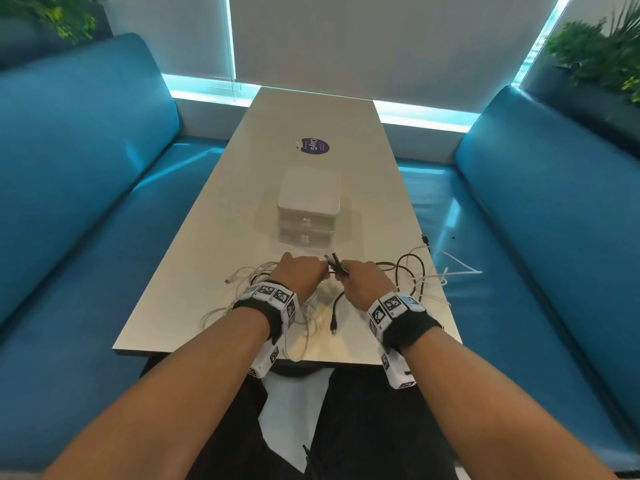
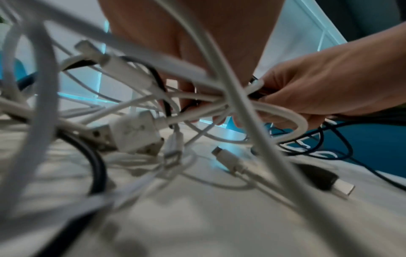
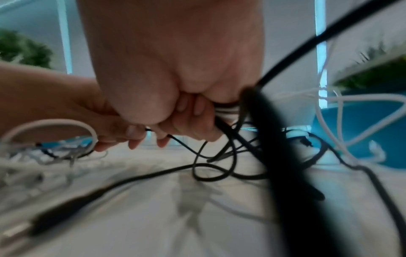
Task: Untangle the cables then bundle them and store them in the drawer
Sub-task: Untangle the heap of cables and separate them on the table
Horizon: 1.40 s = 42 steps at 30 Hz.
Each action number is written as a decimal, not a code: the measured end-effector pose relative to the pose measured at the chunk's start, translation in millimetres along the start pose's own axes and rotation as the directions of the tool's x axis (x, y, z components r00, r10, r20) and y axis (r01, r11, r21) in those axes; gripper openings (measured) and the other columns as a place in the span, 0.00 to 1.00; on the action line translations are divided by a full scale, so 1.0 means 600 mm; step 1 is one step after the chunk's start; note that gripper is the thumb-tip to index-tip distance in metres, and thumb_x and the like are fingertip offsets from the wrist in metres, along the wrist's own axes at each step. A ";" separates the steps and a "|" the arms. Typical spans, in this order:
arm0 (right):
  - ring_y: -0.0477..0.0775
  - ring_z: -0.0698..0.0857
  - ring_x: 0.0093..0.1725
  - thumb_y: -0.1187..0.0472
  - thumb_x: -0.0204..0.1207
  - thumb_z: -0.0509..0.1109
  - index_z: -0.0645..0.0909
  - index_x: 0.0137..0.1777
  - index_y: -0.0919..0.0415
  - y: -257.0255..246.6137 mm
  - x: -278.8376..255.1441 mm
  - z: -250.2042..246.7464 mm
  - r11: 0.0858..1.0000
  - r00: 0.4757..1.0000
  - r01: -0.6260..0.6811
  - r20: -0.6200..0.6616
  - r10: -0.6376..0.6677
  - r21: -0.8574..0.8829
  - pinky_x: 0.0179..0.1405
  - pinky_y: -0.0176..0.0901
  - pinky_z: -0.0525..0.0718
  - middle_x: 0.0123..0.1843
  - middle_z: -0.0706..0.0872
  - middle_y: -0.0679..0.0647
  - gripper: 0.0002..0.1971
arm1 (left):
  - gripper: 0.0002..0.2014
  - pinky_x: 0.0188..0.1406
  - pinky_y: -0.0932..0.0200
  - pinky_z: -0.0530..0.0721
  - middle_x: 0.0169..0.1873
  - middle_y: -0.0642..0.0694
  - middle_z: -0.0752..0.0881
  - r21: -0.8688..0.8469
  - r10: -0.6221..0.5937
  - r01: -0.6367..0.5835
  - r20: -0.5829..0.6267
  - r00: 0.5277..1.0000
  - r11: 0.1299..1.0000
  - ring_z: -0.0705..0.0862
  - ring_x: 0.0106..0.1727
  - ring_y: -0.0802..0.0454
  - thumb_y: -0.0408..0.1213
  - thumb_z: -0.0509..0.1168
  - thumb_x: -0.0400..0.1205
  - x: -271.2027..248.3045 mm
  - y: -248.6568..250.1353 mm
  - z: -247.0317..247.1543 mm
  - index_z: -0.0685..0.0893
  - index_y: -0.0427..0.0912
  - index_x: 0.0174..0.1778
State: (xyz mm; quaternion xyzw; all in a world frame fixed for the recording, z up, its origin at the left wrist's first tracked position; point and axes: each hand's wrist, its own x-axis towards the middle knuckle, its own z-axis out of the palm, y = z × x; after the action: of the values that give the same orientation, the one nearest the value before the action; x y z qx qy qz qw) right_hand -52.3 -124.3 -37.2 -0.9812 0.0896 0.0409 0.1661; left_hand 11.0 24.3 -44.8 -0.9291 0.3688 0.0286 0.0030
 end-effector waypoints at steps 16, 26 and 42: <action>0.67 0.85 0.49 0.57 0.85 0.57 0.77 0.59 0.60 0.031 -0.007 -0.023 0.991 0.985 -0.126 -0.113 0.129 0.035 0.43 0.50 0.79 0.52 0.86 0.64 0.10 | 0.12 0.57 0.47 0.68 0.46 0.48 0.87 -0.015 0.007 -0.007 0.044 0.999 1.000 0.85 0.51 0.43 0.38 0.52 0.91 0.006 0.006 0.015 0.81 0.48 0.56; 0.67 0.85 0.48 0.57 0.85 0.60 0.82 0.56 0.61 -0.003 -0.004 0.003 0.998 0.999 0.034 -0.038 -0.032 0.052 0.44 0.51 0.81 0.49 0.88 0.63 0.11 | 0.12 0.58 0.47 0.72 0.47 0.49 0.88 0.034 0.027 -0.026 -0.019 0.999 0.999 0.85 0.51 0.45 0.41 0.53 0.92 -0.005 -0.005 0.011 0.83 0.51 0.58; 0.66 0.86 0.45 0.57 0.85 0.56 0.66 0.75 0.51 0.008 -0.007 0.003 1.000 0.990 -0.016 -0.143 0.015 -0.011 0.39 0.52 0.83 0.48 0.85 0.62 0.19 | 0.11 0.65 0.46 0.67 0.47 0.47 0.89 0.075 0.021 -0.030 0.124 0.992 0.997 0.85 0.53 0.43 0.31 0.57 0.85 -0.003 0.012 -0.007 0.81 0.51 0.53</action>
State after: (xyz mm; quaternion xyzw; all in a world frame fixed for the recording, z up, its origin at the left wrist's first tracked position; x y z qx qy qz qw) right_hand -57.6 -127.5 -40.0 -0.9819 0.1086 -0.0275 0.1529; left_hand 4.9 20.3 -40.5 -0.9199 0.3806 0.0718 0.0611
